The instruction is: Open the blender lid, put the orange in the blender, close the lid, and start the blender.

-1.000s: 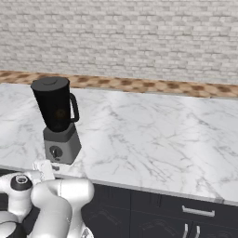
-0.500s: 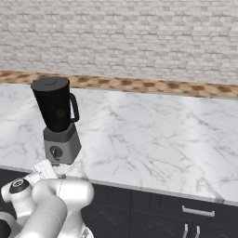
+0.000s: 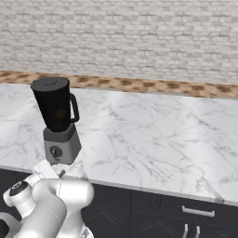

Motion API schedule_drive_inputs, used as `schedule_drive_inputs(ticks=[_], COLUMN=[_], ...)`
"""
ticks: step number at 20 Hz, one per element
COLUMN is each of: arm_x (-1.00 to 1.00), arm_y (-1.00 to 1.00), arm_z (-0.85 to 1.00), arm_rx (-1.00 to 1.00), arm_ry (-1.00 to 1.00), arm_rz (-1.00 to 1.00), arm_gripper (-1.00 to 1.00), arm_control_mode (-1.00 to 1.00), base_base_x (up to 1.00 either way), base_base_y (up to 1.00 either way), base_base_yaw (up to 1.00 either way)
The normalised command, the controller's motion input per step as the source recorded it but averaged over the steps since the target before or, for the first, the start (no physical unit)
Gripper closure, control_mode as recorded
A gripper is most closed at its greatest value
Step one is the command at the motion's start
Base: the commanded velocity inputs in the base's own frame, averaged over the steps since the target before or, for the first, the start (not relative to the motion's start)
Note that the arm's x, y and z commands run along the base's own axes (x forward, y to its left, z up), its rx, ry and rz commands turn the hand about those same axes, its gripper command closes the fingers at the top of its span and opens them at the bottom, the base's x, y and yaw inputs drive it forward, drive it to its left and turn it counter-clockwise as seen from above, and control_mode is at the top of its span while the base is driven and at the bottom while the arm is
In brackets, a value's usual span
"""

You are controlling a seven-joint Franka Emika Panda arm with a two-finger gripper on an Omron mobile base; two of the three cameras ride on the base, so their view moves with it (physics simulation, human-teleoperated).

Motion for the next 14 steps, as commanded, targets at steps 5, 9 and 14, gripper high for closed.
schedule_drive_inputs(ticks=[5,9,14], arm_x=[0.2,0.11,0.02], arm_y=[0.0,-0.01,-0.09], arm_z=[-0.07,-0.04,0.0], arm_rx=[-0.01,0.0,0.0], arm_ry=[-0.07,-0.07,-0.15], arm_rz=[0.07,0.09,0.11], arm_gripper=[-1.0,-1.0,-1.0], arm_control_mode=[-1.0,-1.0,-1.0], base_base_x=[0.0,0.0,0.0], base_base_y=[0.0,0.0,0.0], base_base_yaw=[0.0,0.0,0.0])
